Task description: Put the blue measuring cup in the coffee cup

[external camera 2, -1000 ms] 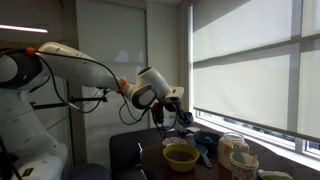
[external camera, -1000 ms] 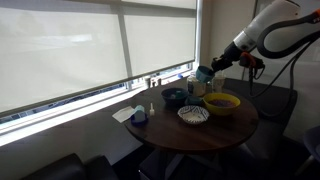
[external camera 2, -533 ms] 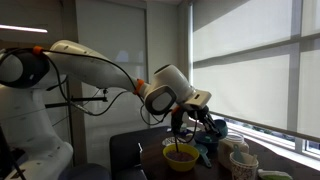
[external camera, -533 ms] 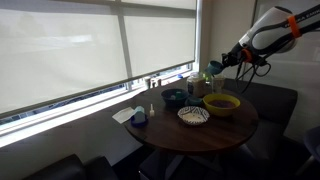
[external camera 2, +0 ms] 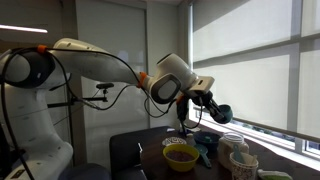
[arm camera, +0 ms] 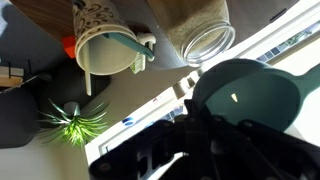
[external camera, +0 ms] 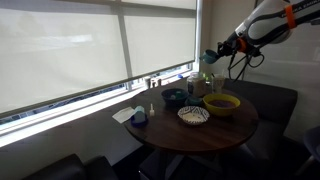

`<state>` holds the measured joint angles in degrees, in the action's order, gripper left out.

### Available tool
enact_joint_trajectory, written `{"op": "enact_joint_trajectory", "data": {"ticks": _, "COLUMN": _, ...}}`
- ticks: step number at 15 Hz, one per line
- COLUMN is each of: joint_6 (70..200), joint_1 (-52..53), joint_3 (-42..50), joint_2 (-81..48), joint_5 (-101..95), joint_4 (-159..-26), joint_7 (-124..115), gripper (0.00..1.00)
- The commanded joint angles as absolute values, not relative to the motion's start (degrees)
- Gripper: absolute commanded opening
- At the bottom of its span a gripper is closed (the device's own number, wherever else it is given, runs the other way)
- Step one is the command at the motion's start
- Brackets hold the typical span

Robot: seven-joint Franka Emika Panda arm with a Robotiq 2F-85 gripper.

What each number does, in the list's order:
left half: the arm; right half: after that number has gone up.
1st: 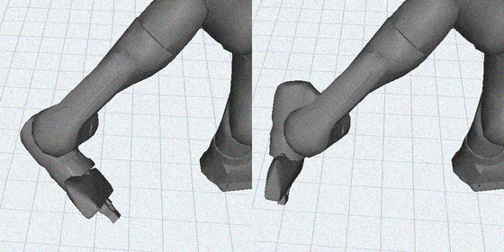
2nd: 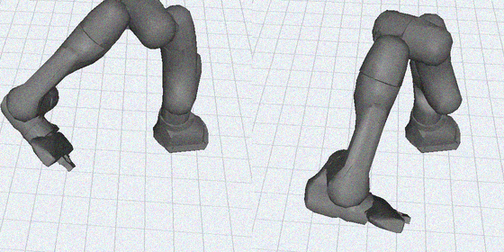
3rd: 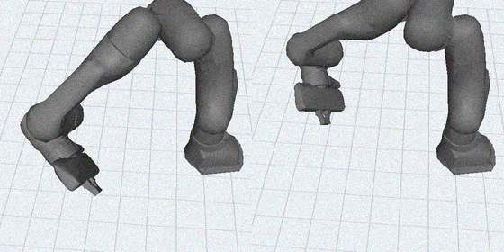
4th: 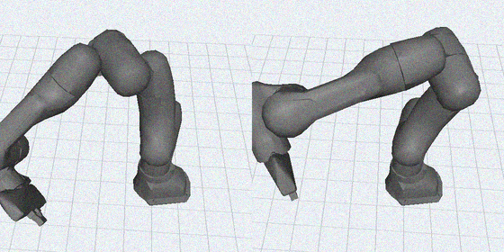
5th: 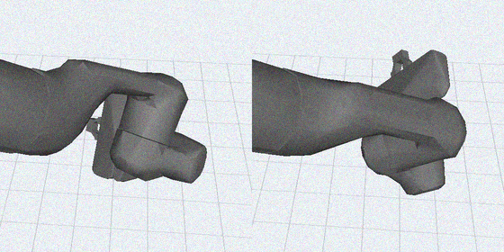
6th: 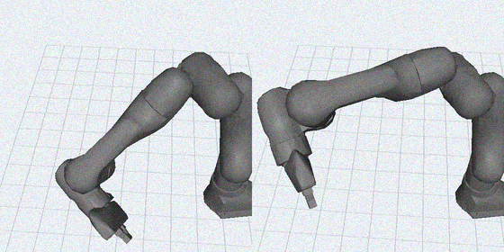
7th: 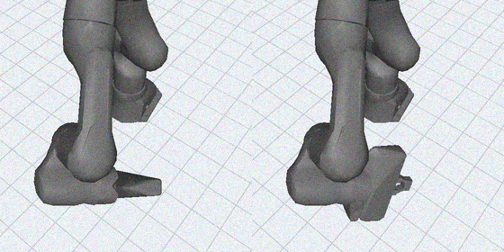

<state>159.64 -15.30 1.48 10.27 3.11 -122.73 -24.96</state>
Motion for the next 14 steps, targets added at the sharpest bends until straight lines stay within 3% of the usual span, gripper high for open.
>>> {"op": "enact_joint_trajectory", "data": {"ticks": 1, "joint_6": 157.76, "joint_1": -16.62, "joint_3": 0.87, "joint_2": 9.31, "joint_5": 1.93, "joint_4": -120.95, "joint_7": -29.89, "gripper": 0.01}}
{"op": "enact_joint_trajectory", "data": {"ticks": 5, "joint_6": 150.59, "joint_1": -18.02, "joint_3": 3.78, "joint_2": 10.52, "joint_5": -3.12, "joint_4": -121.49, "joint_7": -30.93, "gripper": 0.01}}
{"op": "enact_joint_trajectory", "data": {"ticks": 14, "joint_6": 147.66, "joint_1": -13.14, "joint_3": 10.66, "joint_2": 3.67, "joint_5": 19.79, "joint_4": -118.66, "joint_7": -23.43, "gripper": 0.01}}
